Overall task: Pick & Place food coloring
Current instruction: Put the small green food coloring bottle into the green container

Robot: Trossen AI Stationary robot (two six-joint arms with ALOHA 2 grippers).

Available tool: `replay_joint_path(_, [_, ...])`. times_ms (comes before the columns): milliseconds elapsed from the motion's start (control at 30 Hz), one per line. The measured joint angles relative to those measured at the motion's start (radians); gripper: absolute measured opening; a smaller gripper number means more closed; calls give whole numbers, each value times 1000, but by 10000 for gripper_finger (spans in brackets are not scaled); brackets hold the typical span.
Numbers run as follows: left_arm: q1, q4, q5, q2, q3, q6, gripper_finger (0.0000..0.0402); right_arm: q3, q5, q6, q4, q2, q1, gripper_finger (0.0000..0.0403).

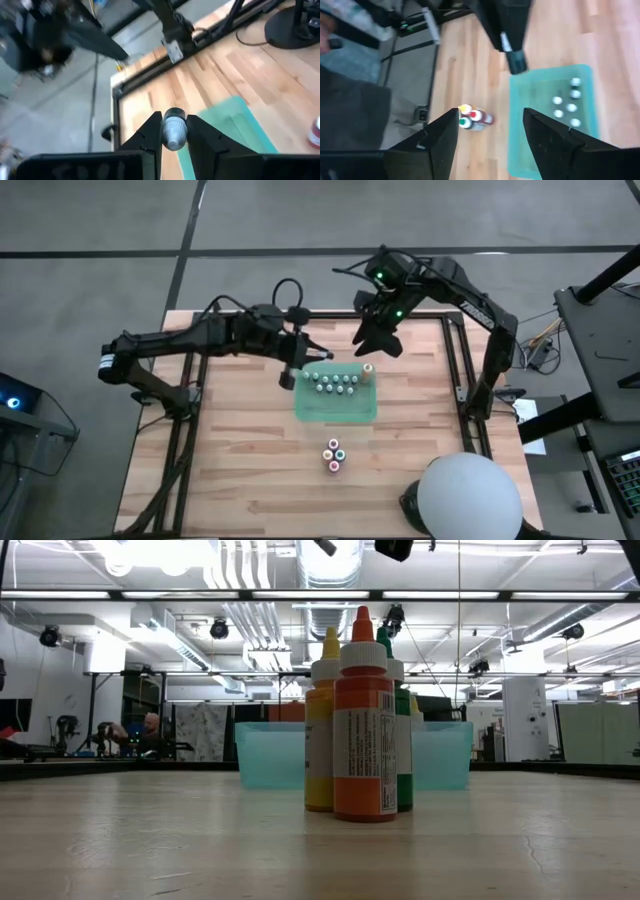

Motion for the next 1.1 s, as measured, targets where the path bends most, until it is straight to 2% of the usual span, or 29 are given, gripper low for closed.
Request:
replay_joint_path(333, [47,-176,0,27,3,-146,48,0,231,-8,-1,-10,-32,214])
replay_joint_path(500, [51,-220,2,76,3,-190,48,0,260,-15,-1,-10,-35,215])
replay_joint_path(1100, [51,-382,7,253,1,-218,48,0,260,-56,-4,-10,-40,215])
